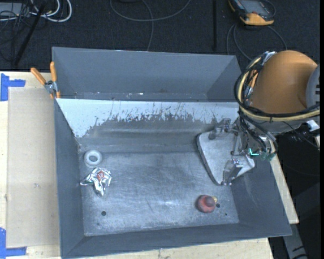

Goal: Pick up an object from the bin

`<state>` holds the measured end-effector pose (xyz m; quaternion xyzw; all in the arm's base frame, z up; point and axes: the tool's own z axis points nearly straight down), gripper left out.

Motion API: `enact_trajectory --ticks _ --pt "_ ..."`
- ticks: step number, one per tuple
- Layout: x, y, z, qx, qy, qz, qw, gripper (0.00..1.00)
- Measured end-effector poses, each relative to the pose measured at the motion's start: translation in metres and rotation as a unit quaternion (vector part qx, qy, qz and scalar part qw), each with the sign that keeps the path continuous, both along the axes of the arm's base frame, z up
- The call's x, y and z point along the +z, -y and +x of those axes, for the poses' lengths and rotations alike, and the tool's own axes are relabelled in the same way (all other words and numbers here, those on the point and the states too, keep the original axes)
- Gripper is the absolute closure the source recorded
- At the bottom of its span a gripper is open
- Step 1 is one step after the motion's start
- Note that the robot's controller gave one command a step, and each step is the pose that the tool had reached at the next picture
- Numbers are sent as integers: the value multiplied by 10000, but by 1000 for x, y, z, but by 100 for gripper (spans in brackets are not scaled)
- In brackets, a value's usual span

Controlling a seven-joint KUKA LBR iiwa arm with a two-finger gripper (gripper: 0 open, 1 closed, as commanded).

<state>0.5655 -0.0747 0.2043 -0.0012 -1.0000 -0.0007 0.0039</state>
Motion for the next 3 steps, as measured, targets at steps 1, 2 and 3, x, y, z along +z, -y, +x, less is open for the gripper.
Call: enact_trajectory --ticks 1,2,3 --pt "-19 -22 -39 1200 19 7 9928 0" --pt "-135 10 -66 264 76 -3 9996 0" --pt "-130 10 -63 295 87 -10 9995 100"
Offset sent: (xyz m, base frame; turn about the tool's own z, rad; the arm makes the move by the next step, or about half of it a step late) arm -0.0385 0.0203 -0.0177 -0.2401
